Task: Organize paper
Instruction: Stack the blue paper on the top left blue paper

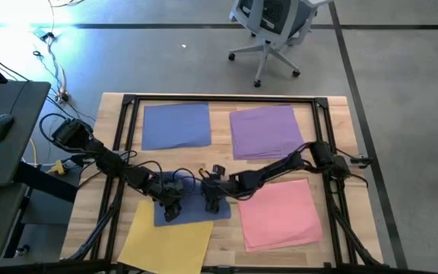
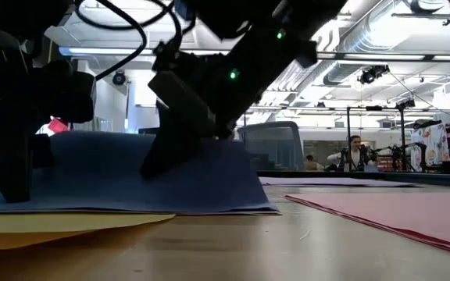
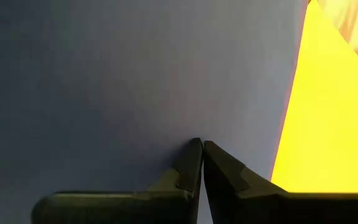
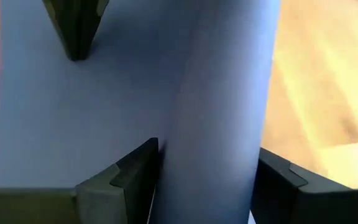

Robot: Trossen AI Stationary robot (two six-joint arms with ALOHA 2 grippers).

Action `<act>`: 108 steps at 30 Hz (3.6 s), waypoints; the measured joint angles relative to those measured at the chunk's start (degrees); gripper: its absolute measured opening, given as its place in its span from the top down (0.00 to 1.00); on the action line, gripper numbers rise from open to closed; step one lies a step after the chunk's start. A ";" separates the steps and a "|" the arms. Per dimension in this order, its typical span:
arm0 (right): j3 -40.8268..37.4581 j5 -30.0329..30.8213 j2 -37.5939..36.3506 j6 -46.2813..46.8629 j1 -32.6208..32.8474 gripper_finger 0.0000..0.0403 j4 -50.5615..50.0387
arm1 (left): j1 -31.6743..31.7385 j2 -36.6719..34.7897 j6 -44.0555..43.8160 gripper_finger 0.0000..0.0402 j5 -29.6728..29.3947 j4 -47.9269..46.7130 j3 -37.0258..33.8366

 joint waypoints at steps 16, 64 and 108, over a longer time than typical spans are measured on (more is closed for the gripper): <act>0.04 11.15 -7.39 0.85 0.40 0.52 -3.07 | 0.50 -0.04 -2.05 1.00 0.02 -0.76 0.09; -2.08 2.31 -7.05 0.46 -3.83 0.77 -2.98 | 0.50 -0.04 -2.19 1.00 -0.26 -0.50 0.09; 6.55 6.57 -5.28 10.08 -1.98 1.00 -16.59 | 0.81 -18.54 1.11 1.00 -3.59 -37.17 22.96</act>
